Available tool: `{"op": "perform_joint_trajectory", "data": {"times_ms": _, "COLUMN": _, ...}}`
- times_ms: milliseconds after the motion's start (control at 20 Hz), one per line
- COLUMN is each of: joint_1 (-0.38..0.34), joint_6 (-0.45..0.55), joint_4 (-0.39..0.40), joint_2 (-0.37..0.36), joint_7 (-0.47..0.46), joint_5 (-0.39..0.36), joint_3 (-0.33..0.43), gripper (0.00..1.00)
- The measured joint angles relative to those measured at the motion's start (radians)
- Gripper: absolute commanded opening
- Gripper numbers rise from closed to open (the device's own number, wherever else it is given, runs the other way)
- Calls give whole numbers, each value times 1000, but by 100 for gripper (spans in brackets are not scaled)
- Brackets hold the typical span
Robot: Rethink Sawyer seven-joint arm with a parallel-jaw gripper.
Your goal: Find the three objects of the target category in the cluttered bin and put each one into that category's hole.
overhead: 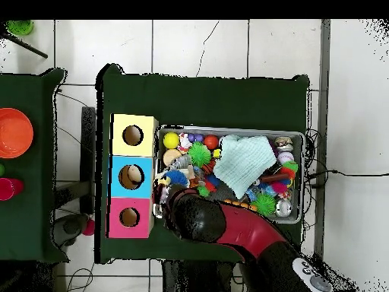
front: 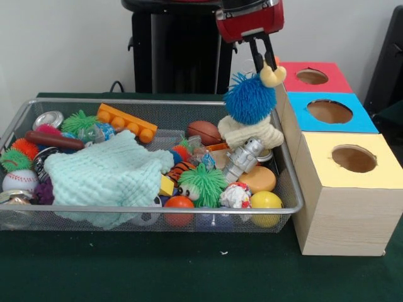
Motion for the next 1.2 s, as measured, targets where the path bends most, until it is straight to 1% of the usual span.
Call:
{"op": "perform_joint_trajectory", "data": {"times_ms": 600, "joint_1": 35, "joint_6": 0, "joint_4": 3, "joint_2": -14, "joint_7": 0, "joint_5": 54, "joint_3": 0, "gripper": 0}}
{"op": "perform_joint_trajectory", "data": {"times_ms": 850, "joint_1": 44, "joint_6": 0, "joint_4": 17, "joint_2": -14, "joint_7": 0, "joint_5": 72, "joint_3": 0, "gripper": 0}}
{"op": "perform_joint_trajectory", "data": {"times_ms": 1050, "joint_1": 53, "joint_6": 0, "joint_4": 26, "joint_2": -13, "joint_7": 0, "joint_5": 75, "joint_3": -1, "gripper": 0}}
{"op": "perform_joint_trajectory", "data": {"times_ms": 1200, "joint_1": 73, "joint_6": 0, "joint_4": 29, "joint_2": -11, "joint_7": 0, "joint_5": 75, "joint_3": -10, "gripper": 0}}
